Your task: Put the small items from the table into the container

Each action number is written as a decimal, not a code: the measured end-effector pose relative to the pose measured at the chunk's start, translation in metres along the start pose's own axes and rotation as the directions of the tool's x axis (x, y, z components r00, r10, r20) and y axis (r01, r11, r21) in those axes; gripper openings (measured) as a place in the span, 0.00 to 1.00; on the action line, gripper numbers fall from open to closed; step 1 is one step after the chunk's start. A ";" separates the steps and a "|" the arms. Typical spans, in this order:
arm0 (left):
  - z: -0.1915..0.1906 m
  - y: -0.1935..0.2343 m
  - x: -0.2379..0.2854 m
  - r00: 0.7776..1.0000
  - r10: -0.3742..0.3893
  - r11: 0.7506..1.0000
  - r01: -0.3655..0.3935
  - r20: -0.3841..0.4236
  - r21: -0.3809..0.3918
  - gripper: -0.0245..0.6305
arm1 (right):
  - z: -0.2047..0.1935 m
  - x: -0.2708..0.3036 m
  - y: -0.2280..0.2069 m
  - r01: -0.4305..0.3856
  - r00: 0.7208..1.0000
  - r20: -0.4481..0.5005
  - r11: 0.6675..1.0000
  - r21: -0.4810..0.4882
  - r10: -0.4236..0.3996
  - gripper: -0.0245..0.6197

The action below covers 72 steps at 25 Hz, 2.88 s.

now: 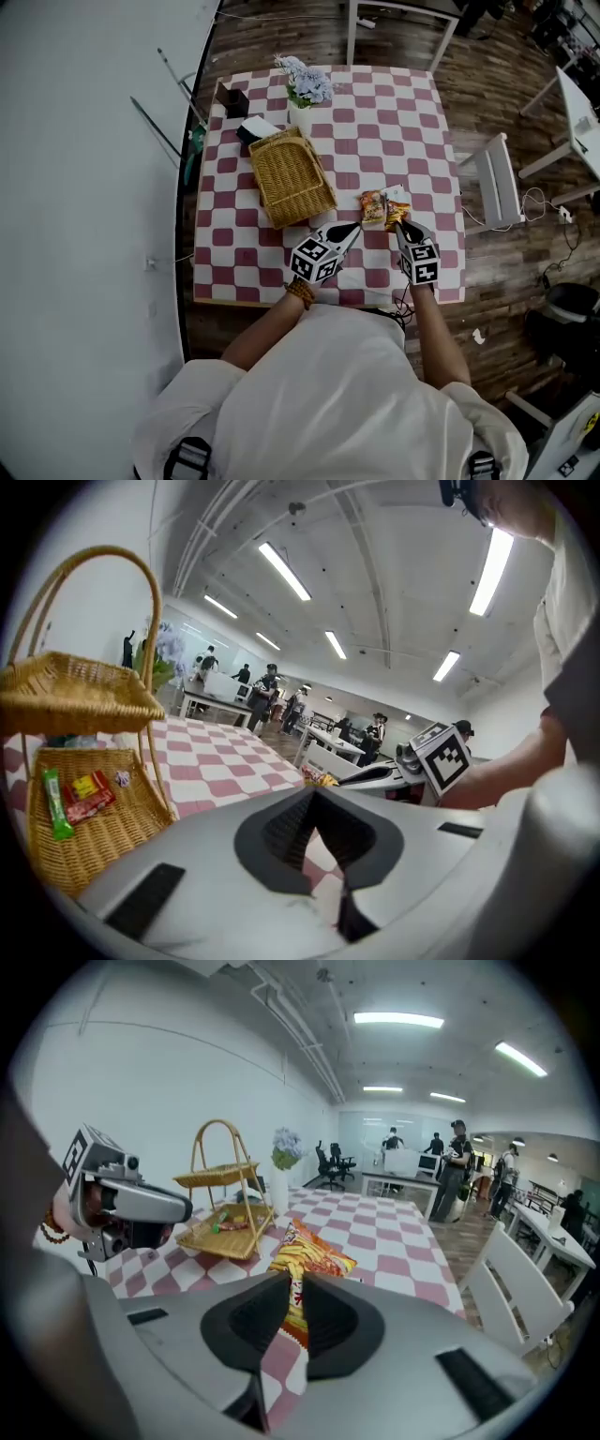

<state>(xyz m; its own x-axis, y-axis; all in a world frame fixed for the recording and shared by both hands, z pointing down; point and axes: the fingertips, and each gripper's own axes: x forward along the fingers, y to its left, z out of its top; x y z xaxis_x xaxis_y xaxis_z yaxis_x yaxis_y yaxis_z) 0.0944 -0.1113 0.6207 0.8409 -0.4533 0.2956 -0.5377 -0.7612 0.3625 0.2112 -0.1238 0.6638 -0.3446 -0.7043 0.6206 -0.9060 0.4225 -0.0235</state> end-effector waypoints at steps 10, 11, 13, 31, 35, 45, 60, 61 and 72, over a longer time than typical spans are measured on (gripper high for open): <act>0.114 -0.061 -0.060 0.973 -0.028 0.985 -0.013 0.229 0.172 0.08 | 0.102 -0.099 0.038 -0.046 0.953 0.298 0.999 -0.014 0.048 0.15; 0.125 -0.069 -0.068 0.967 -0.033 0.981 -0.016 0.251 0.193 0.08 | 0.110 -0.110 0.043 -0.053 0.945 0.322 0.998 -0.021 0.056 0.15; 0.141 -0.083 -0.083 0.959 -0.040 0.973 -0.027 0.282 0.229 0.08 | 0.126 -0.130 0.053 -0.068 0.927 0.366 0.997 -0.039 0.077 0.15; 0.157 -0.104 -0.166 0.936 0.103 0.955 -0.187 0.335 0.229 0.08 | 0.174 -0.179 0.143 -0.189 0.859 0.459 0.973 -0.132 0.229 0.14; 0.149 -0.089 -0.196 0.917 0.199 0.940 -0.278 0.346 0.198 0.08 | 0.180 -0.165 0.180 -0.281 0.835 0.436 0.941 -0.187 0.336 0.14; 0.133 -0.068 -0.237 0.884 0.313 0.917 -0.376 0.346 0.132 0.08 | 0.192 -0.148 0.227 -0.377 0.803 0.389 0.891 -0.254 0.451 0.14; 0.144 0.010 -0.227 0.883 0.294 0.902 -0.383 0.366 0.199 0.08 | 0.220 -0.036 0.229 -0.391 0.845 0.257 0.869 -0.303 0.470 0.15; 0.142 0.018 -0.224 0.884 0.299 0.901 -0.385 0.359 0.201 0.08 | 0.223 -0.024 0.228 -0.386 0.851 0.242 0.868 -0.312 0.465 0.14; 0.115 0.097 -0.187 0.902 0.319 0.912 -0.376 0.290 0.165 0.08 | 0.212 0.109 0.228 -0.360 0.922 -0.001 0.857 -0.369 0.386 0.15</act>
<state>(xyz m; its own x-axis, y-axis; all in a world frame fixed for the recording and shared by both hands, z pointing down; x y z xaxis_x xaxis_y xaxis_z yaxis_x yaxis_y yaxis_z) -0.1079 -0.1542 0.4993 0.6048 -0.7863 0.1264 -0.7962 -0.6006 0.0733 -0.0853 -0.2247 0.5598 -0.6676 -0.4856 0.5643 -0.5619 0.8259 0.0459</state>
